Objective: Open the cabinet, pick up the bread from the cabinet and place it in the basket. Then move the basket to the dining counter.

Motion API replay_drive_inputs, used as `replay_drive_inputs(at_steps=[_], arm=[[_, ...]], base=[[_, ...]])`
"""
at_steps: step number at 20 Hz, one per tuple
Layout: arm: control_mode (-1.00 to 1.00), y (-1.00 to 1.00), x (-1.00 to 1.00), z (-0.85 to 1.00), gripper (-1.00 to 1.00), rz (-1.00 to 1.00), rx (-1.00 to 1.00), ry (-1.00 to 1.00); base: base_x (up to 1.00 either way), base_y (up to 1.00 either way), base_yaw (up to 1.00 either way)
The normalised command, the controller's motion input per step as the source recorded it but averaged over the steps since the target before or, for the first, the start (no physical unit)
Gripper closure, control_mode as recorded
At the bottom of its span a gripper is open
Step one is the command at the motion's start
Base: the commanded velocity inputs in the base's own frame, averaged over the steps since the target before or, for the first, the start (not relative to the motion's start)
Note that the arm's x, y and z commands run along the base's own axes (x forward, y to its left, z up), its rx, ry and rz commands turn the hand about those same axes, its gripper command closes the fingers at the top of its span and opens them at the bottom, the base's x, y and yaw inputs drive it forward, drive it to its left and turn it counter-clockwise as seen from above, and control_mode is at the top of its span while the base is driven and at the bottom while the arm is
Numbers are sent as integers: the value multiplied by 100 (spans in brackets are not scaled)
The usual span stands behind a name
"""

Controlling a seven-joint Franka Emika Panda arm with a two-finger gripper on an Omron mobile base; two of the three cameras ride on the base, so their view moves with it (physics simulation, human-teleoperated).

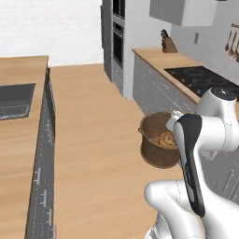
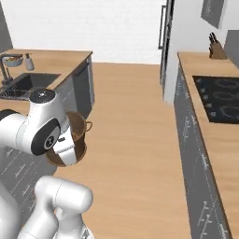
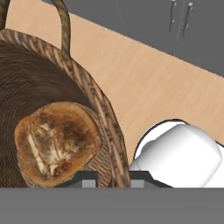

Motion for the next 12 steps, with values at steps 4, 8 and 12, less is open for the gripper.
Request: replay_drive_inputs(at_steps=[4, 8, 12], arm=[[100, 0, 0, 0, 100, 0, 0, 0], [100, 0, 0, 0, 100, 0, 0, 0], [100, 0, 0, 0, 100, 0, 0, 0]], base=[[-13, 0, 100], [-19, 0, 100], [-21, 2, 100]])
